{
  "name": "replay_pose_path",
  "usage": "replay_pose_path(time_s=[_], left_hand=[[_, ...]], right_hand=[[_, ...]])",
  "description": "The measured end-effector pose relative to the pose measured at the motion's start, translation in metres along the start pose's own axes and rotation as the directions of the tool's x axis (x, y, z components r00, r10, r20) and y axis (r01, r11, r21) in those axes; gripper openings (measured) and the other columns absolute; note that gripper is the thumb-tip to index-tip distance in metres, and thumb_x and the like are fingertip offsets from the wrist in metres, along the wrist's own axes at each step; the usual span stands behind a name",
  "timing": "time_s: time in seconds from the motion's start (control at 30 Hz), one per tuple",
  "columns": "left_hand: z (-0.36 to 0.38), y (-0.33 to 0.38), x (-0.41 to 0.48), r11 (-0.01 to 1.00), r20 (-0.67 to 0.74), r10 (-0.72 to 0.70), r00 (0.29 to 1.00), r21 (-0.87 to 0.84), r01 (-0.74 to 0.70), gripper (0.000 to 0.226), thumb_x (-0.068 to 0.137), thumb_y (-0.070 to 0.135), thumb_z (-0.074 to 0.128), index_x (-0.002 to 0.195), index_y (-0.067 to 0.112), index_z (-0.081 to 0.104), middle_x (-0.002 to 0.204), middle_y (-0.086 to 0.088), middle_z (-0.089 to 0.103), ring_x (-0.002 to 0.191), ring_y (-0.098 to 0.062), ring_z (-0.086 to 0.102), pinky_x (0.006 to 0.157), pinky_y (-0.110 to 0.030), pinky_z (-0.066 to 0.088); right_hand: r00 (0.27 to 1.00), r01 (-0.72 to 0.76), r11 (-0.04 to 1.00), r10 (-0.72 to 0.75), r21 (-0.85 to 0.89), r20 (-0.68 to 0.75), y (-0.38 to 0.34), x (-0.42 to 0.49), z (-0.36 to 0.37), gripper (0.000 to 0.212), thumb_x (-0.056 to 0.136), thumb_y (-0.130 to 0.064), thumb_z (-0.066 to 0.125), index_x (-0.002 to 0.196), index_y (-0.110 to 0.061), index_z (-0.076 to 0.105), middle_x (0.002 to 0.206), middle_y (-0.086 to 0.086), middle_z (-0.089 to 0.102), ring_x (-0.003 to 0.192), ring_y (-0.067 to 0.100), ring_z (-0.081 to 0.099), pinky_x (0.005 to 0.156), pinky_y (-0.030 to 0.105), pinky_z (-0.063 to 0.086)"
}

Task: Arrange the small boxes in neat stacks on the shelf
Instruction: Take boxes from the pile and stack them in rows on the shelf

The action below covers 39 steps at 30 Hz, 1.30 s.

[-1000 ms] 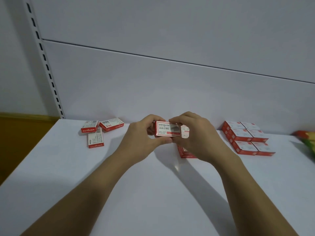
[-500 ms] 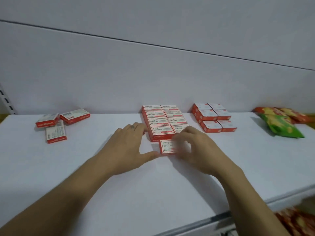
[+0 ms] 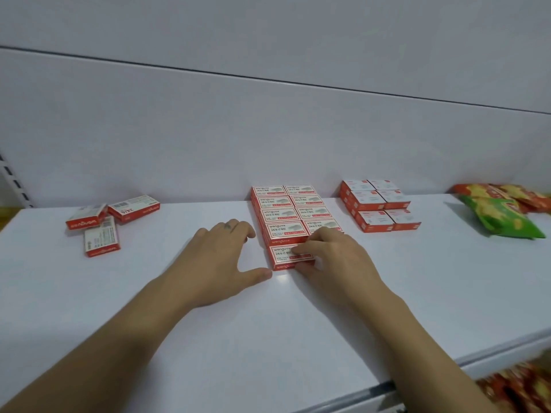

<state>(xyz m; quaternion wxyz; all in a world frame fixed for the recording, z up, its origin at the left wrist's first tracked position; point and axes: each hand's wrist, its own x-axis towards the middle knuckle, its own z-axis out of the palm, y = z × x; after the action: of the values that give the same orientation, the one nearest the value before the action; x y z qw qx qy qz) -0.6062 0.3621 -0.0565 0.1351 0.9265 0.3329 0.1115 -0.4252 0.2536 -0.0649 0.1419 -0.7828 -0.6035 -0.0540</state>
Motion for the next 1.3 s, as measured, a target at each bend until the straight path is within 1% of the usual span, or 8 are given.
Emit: replay_pose_path(time_s=[0.27,0.43,0.6,0.7,0.77,0.9,1.1,1.3], left_hand=[[0.001,0.001,0.001,0.999,0.006,0.030,1.000,0.018,-0.030,0.069,0.081,0.066,0.054,0.137,0.031,0.033,0.140,0.011,0.042,0.125,-0.011,0.039,0.105,-0.030,0.031],[-0.009,0.000,-0.001,0.998,-0.015,0.063,0.998,0.022,-0.063,0.070,0.083,0.064,0.055,0.141,0.034,0.029,0.145,0.012,0.036,0.129,-0.011,0.034,0.104,-0.028,0.030],[-0.027,-0.014,0.010,0.995,-0.116,0.092,0.989,0.057,-0.086,0.070,0.079,0.067,0.054,0.138,0.034,0.033,0.140,0.013,0.040,0.126,-0.010,0.036,0.102,-0.030,0.030],[-0.042,-0.028,0.010,0.993,-0.148,0.072,0.986,0.101,-0.058,0.070,0.080,0.067,0.053,0.138,0.033,0.034,0.138,0.013,0.041,0.125,-0.012,0.038,0.102,-0.033,0.031],[-0.051,-0.046,0.005,0.992,-0.166,0.027,0.986,0.129,-0.006,0.070,0.081,0.067,0.052,0.138,0.032,0.035,0.140,0.012,0.041,0.127,-0.012,0.038,0.104,-0.035,0.032],[-0.065,-0.093,-0.015,0.978,-0.241,-0.155,0.958,0.096,0.183,0.065,0.081,0.063,0.056,0.135,0.032,0.040,0.138,0.009,0.045,0.125,-0.015,0.039,0.102,-0.037,0.033],[-0.062,-0.146,-0.054,0.880,-0.395,-0.454,0.799,-0.060,0.470,0.057,0.078,0.060,0.062,0.128,0.033,0.049,0.133,0.005,0.051,0.123,-0.020,0.043,0.101,-0.045,0.034],[-0.052,-0.153,-0.048,0.810,-0.424,-0.546,0.723,-0.046,0.584,0.059,0.083,0.066,0.051,0.132,0.033,0.044,0.136,0.001,0.050,0.126,-0.022,0.042,0.103,-0.048,0.030]], right_hand=[[0.996,0.025,0.998,-0.020,-0.066,0.083,-0.004,0.005,-0.006,0.030,0.089,-0.042,0.058,0.119,-0.038,0.065,0.116,-0.009,0.058,0.112,0.014,0.051,0.083,0.025,0.040],[0.981,0.055,0.998,-0.047,-0.039,0.186,-0.013,0.015,-0.033,0.046,0.084,-0.048,0.063,0.129,-0.037,0.055,0.125,-0.010,0.052,0.117,0.013,0.048,0.090,0.029,0.042],[0.985,0.155,0.987,-0.152,-0.030,0.085,-0.039,0.042,-0.053,0.063,0.083,-0.045,0.066,0.140,-0.036,0.040,0.136,-0.007,0.045,0.125,0.015,0.041,0.090,0.024,0.032],[0.978,0.198,0.980,-0.199,0.020,0.064,-0.059,0.059,-0.049,0.071,0.081,-0.044,0.068,0.143,-0.032,0.036,0.140,-0.004,0.043,0.127,0.017,0.038,0.100,0.029,0.031],[0.972,0.227,0.973,-0.229,0.041,0.057,-0.074,0.068,-0.042,0.073,0.082,-0.044,0.068,0.145,-0.031,0.033,0.143,-0.004,0.040,0.129,0.018,0.036,0.105,0.032,0.030],[0.953,0.294,0.953,-0.298,0.068,0.060,-0.108,0.082,-0.021,0.073,0.084,-0.048,0.064,0.146,-0.031,0.029,0.148,-0.003,0.036,0.132,0.019,0.032,0.109,0.034,0.027],[0.922,0.380,0.920,-0.385,0.091,0.042,-0.156,0.089,0.018,0.069,0.087,-0.049,0.057,0.146,-0.028,0.029,0.148,-0.001,0.034,0.135,0.019,0.030,0.112,0.032,0.017],[0.943,0.326,0.934,-0.333,0.142,0.024,-0.162,0.079,0.042,0.075,0.079,-0.062,0.056,0.144,-0.032,0.034,0.150,-0.005,0.032,0.138,0.014,0.024,0.116,0.030,0.013]])
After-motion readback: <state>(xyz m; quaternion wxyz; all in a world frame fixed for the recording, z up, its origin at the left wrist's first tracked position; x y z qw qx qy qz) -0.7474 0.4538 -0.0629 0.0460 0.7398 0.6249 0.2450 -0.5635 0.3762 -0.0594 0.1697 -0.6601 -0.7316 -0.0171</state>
